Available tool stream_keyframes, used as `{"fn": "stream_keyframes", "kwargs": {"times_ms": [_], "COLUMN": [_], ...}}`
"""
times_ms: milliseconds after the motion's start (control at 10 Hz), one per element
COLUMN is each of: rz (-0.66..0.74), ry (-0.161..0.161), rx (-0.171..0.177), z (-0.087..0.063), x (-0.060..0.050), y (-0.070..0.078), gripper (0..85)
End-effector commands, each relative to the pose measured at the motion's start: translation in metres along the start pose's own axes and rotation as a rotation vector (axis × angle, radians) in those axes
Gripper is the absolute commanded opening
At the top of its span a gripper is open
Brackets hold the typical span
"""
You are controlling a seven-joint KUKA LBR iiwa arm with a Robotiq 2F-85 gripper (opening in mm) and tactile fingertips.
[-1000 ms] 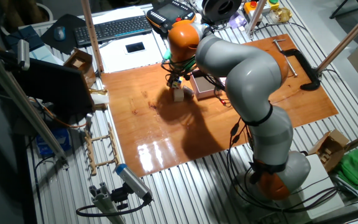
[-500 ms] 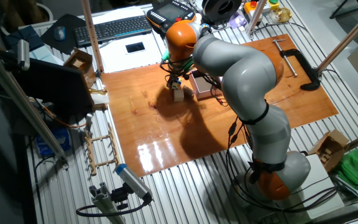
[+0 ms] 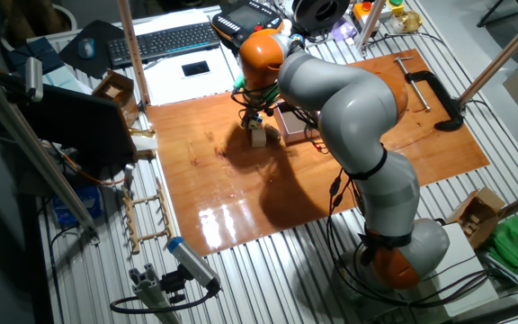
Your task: Take everything out of the gift box
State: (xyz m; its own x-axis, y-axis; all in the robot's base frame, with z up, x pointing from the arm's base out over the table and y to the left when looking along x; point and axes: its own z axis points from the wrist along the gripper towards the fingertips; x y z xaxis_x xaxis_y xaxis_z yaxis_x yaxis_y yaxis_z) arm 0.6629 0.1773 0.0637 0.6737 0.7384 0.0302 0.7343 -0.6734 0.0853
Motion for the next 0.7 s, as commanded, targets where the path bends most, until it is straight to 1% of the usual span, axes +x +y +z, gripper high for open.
{"fn": "stream_keyframes", "kwargs": {"times_ms": [0,200,400,500,600], "rz": [-0.004,-0.018,-0.039,-0.042,-0.044], "ry": [-0.002,-0.01,-0.026,-0.033,-0.031], "rx": [-0.002,-0.005,-0.002,-0.006,-0.009], "z": [-0.001,-0.005,-0.019,-0.024,-0.025], "x": [0.0,-0.001,-0.004,-0.005,-0.004], "y": [0.0,0.001,0.002,0.002,0.002], "gripper": [64.3,61.7,61.3,61.7,61.7]}}
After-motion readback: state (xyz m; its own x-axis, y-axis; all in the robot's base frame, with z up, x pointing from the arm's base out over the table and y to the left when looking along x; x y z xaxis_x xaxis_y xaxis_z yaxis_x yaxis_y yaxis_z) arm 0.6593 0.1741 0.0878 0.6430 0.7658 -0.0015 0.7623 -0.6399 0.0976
